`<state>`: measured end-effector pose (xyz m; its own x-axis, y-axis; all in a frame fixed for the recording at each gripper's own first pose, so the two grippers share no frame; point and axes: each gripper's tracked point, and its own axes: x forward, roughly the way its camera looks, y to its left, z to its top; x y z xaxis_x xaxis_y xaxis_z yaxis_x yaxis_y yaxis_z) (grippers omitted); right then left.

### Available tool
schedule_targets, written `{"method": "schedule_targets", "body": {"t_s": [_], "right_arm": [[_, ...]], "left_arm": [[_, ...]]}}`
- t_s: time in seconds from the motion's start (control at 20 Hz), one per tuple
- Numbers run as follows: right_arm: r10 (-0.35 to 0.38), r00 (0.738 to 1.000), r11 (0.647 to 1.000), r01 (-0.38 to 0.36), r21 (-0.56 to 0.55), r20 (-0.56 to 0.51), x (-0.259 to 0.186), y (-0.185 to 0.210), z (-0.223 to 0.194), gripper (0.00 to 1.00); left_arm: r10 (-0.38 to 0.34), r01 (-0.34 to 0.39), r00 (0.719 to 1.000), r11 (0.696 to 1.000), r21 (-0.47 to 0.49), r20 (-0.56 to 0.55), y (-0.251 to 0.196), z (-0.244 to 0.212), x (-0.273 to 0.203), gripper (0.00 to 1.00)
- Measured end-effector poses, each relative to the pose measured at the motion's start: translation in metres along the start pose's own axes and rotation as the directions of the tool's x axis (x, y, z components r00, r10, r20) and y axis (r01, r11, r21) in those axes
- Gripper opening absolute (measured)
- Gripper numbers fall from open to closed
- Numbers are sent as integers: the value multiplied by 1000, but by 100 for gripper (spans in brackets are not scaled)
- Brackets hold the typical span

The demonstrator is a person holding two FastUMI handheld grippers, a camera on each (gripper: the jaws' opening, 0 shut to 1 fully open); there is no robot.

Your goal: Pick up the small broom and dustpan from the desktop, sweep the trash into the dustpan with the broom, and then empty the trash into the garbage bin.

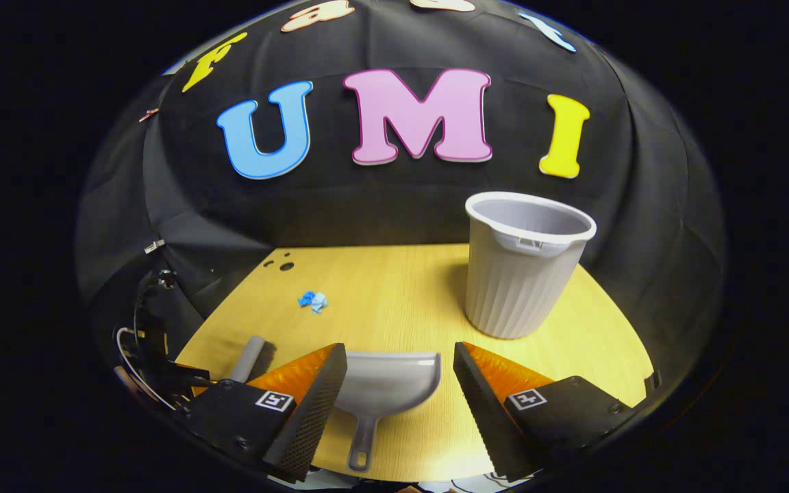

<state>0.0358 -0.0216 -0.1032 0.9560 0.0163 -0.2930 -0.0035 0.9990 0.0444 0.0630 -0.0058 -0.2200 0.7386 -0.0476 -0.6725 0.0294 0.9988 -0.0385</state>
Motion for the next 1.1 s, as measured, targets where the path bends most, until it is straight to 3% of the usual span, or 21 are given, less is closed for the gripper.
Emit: {"method": "schedule_targets", "body": {"t_s": [0.35,0.55,0.7,0.8,0.85,0.9,1.1], "right_arm": [[10,986,996,5,89,-167,5,2,-66,99],[5,966,995,23,102,-259,13,2,-92,99],[19,944,995,15,102,-330,21,7,-107,99],[28,928,995,10,99,-372,27,13,-114,99],[31,921,995,9,99,-388,30,15,-117,99],[26,914,995,14,95,-406,33,14,-121,99],[-9,864,997,45,58,-504,47,13,-148,99]], "left_arm": [[30,-33,973,999,-9,-227,-1,-28,39,95],[36,-30,960,999,27,-279,-5,-21,45,82],[39,-24,941,999,47,-335,-13,-20,48,45],[57,-43,930,998,47,-363,-15,-21,48,31],[57,-41,934,998,52,-353,-16,-21,48,34],[51,-34,939,998,56,-341,-16,-19,48,28],[26,-14,956,999,44,-293,-9,-16,42,25]]}}
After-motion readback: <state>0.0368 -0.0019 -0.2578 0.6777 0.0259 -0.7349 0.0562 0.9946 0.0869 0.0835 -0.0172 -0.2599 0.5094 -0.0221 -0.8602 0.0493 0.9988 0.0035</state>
